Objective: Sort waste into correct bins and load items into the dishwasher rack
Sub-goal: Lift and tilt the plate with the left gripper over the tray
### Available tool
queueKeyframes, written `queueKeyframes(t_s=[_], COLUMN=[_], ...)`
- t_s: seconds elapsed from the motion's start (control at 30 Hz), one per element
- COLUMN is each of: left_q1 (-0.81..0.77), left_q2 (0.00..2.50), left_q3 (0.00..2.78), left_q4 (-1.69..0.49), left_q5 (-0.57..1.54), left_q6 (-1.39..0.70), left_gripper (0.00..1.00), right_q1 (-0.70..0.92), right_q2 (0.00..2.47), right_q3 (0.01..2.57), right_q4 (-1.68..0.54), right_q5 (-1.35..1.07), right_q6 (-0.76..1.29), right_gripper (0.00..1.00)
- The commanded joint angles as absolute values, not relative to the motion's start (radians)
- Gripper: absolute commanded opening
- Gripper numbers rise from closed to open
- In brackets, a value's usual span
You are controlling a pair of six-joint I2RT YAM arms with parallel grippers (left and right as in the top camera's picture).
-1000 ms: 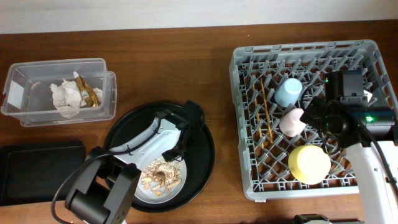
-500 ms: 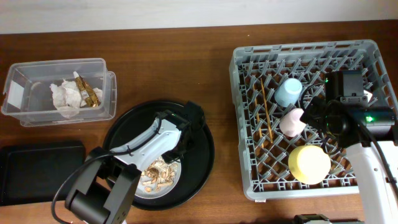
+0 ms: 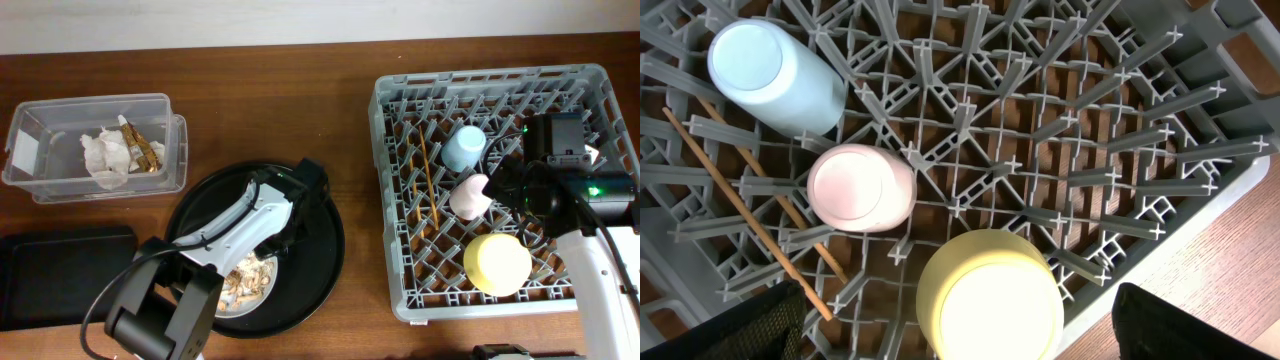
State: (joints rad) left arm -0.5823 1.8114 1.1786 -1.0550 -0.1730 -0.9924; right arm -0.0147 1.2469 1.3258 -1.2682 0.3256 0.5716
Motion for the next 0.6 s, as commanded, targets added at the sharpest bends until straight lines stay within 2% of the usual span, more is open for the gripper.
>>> queueKeyframes(t_s=[0.0, 0.57], left_q1=[-0.583, -0.562], left_q2=[1.82, 1.82], left_q3=[1.225, 1.374], left_q4=[-1.089, -1.347], left_q5=[-0.207, -0.394], left_q6=[-0.948, -0.948], left_gripper=[0.01, 0.01], right_q1=[-0.022, -0.022], right_q2=[1.239, 1.239], right_q3=[1.332, 1.332], right_q4=[-1.268, -1.268], right_q5=[0.349, 0.349], right_q6=[0.578, 0.578], right_gripper=[0.98, 0.98])
